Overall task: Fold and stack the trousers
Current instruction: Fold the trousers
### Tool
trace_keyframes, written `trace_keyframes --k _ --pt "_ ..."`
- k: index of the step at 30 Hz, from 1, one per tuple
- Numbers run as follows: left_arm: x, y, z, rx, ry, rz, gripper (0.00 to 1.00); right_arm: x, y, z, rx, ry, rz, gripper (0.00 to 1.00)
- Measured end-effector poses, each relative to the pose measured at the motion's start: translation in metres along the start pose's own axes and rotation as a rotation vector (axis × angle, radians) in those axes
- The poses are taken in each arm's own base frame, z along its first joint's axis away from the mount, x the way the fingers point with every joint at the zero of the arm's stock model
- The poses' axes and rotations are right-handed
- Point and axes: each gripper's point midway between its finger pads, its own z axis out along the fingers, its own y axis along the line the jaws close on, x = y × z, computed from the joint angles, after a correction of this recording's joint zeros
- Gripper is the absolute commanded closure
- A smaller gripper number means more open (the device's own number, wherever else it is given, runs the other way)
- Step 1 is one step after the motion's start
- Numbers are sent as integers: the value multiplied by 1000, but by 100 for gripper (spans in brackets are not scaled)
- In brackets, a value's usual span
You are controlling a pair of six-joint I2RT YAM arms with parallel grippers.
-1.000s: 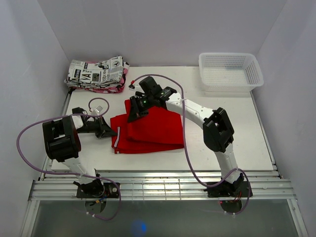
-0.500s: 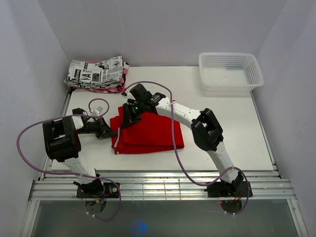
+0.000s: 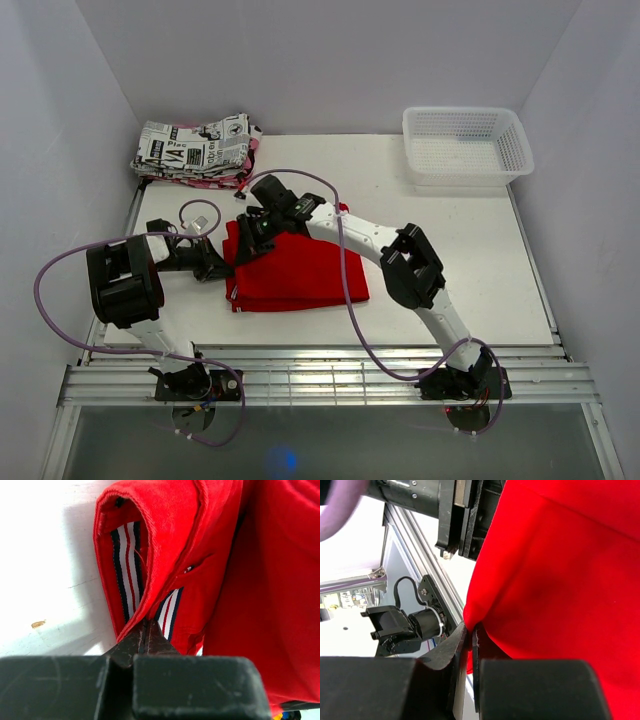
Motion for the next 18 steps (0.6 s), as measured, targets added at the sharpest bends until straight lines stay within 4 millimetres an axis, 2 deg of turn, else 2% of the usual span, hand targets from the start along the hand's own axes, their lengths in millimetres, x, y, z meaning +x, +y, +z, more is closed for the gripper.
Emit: trace_keyframes --k 7,15,17,18 --pt "0 0 0 -2 -1 -1 100 5 -7 21 8 14 24 92" --pt "0 1 -1 -12 -6 4 100 5 -15 36 15 17 34 92" --pt "0 2 -1 -15 -6 4 95 5 -15 37 13 16 36 78" --pt "0 2 -1 -17 -6 1 83 5 -14 37 9 16 37 68"
